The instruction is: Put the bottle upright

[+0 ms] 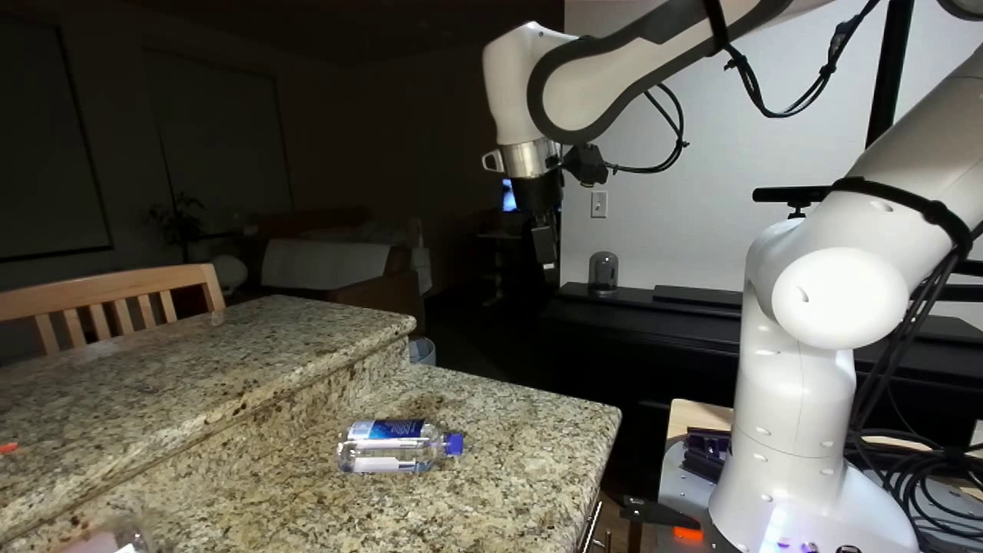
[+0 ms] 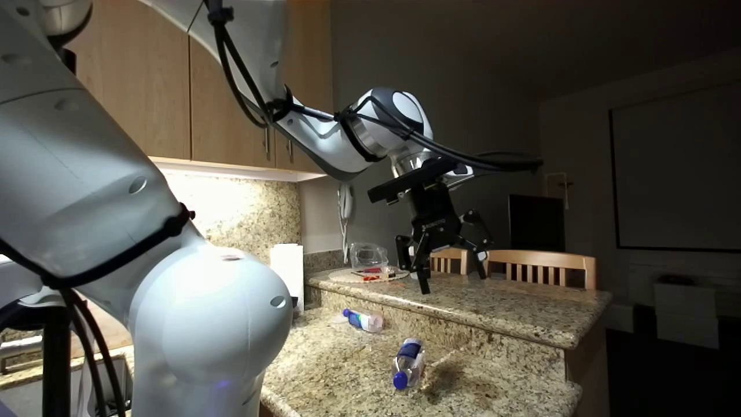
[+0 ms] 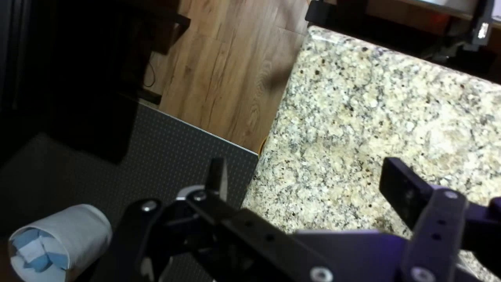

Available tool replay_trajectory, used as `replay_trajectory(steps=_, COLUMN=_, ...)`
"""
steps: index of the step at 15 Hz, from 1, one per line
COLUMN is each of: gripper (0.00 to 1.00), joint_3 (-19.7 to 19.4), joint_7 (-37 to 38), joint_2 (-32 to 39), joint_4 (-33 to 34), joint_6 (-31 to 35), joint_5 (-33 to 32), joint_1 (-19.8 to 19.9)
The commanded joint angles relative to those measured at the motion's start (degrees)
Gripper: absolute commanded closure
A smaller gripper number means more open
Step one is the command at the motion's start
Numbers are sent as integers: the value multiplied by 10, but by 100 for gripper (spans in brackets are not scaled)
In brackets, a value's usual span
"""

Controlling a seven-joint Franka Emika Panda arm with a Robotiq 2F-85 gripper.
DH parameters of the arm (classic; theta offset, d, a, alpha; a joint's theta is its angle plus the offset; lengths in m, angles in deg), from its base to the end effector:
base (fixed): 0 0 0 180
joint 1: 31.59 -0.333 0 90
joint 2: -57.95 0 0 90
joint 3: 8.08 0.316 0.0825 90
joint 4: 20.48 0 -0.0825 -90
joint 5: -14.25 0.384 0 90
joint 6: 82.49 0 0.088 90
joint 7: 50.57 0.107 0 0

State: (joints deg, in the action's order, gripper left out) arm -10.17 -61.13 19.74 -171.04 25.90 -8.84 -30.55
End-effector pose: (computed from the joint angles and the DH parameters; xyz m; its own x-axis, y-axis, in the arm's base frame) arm 0.3367 -0.0475 0.4545 0.9566 0.2492 -0.1511 0.2858 -0.9034 0.3196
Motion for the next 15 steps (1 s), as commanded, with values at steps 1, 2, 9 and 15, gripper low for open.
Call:
replay_trajectory(steps=1, gripper=0, joint_3=-25, joint_7=-75, joint_2=-15, joint_4=-20, joint_6=37, joint_5=-58, joint_1=0)
replay_trajectory(steps=2, gripper=0, joint_3=-31, joint_7=-82, joint_2=-15, joint_4=-18, joint_6=41, joint_5=-59, joint_1=0)
replay_trajectory(steps=9, gripper=0, joint_3=-21, joint_7=-50, joint_2=-1, joint_4=-4, joint_6=22, joint_5=-42, joint_1=1)
replay_trajectory(steps=15, gripper=0, joint_3=-21, joint_7=-50, joint_2=-1, joint_4=-4, joint_6=22, joint_5=-42, joint_1=1)
